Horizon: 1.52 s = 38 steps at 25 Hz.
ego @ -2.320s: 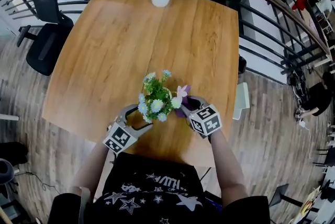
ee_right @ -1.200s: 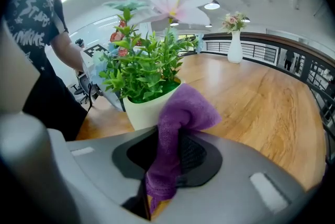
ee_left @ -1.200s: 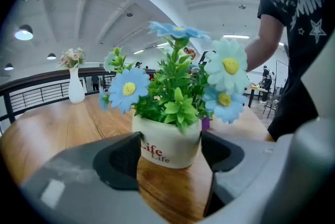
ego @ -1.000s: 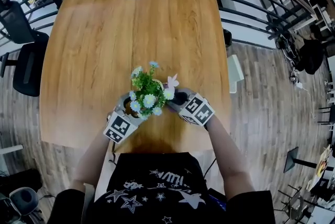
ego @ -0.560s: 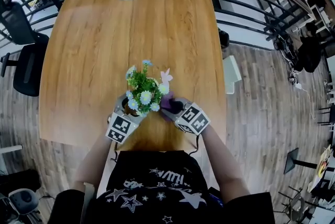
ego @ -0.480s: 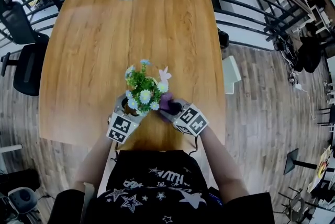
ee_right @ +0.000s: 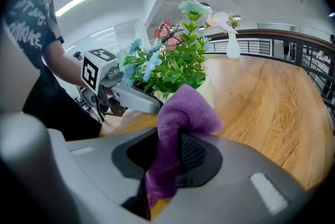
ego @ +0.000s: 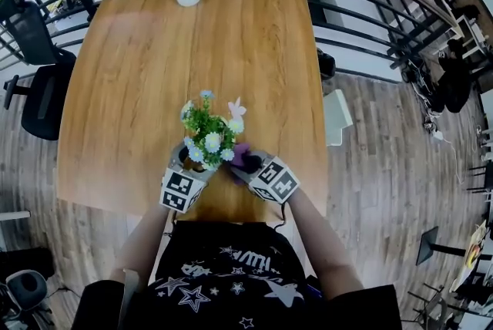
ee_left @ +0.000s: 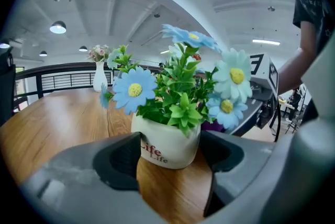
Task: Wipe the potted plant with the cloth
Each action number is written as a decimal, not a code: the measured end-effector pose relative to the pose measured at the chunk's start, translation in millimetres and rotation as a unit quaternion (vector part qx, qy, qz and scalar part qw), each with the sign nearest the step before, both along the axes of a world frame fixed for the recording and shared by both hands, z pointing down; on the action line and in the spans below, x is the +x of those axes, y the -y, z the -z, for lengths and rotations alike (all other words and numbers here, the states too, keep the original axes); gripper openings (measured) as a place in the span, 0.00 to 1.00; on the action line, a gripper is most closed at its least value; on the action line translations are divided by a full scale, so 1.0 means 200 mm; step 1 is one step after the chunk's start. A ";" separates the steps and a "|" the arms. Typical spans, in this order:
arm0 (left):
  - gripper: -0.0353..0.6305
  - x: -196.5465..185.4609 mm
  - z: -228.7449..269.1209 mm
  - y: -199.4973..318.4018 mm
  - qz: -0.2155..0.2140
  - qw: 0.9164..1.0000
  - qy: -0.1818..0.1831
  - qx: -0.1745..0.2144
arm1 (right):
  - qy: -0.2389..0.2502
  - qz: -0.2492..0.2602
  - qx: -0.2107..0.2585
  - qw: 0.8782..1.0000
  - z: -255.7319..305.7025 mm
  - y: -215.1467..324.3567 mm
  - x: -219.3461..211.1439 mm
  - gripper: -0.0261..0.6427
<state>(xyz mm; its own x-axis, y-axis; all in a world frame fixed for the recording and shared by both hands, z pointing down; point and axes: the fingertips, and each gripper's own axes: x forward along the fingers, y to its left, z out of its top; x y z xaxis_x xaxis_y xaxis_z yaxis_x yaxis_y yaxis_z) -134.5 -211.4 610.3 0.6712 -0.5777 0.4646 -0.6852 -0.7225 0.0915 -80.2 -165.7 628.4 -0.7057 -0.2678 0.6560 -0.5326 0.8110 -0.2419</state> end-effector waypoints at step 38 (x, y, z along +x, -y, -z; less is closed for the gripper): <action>0.76 -0.01 -0.09 0.09 -0.334 0.938 0.093 -0.006 | -0.006 -0.032 -0.028 0.999 -0.01 0.00 0.05 0.19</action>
